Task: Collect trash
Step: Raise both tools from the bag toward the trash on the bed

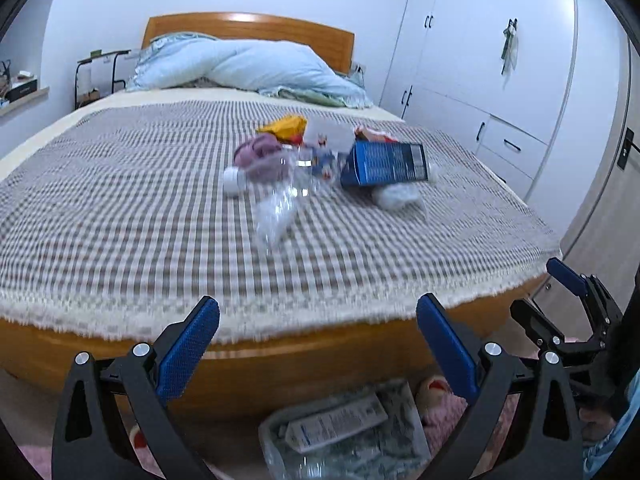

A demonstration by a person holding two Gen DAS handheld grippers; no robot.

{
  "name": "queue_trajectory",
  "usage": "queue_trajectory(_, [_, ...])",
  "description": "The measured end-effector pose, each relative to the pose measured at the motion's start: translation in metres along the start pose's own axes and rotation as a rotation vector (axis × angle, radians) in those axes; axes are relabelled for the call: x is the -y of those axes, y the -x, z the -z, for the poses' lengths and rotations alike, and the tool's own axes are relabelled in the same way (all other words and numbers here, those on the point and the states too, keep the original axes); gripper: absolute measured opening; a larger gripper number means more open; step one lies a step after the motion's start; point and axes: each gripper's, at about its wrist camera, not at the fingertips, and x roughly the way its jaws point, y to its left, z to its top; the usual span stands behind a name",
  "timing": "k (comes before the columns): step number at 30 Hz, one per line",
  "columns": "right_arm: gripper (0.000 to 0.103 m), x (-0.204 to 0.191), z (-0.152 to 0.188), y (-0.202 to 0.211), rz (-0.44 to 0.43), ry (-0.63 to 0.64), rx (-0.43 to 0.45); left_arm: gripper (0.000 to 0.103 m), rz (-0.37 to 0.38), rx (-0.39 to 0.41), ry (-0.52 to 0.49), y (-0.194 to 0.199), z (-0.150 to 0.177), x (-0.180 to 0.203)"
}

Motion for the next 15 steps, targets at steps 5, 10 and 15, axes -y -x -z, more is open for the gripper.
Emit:
queue_trajectory(5, [0.091, 0.012, -0.010, -0.024, 0.042, -0.054, 0.039, 0.096, -0.008, 0.041, 0.000, -0.017, -0.014, -0.001])
queue_trajectory(10, [0.091, 0.021, -0.021, -0.042, 0.058, -0.084, 0.067, 0.096, -0.031, 0.070, -0.010, -0.034, -0.030, -0.007])
queue_trajectory(15, [0.091, 0.018, -0.034, -0.067, 0.048, -0.073, 0.084, 0.096, -0.035, 0.065, 0.029, -0.065, -0.041, -0.021])
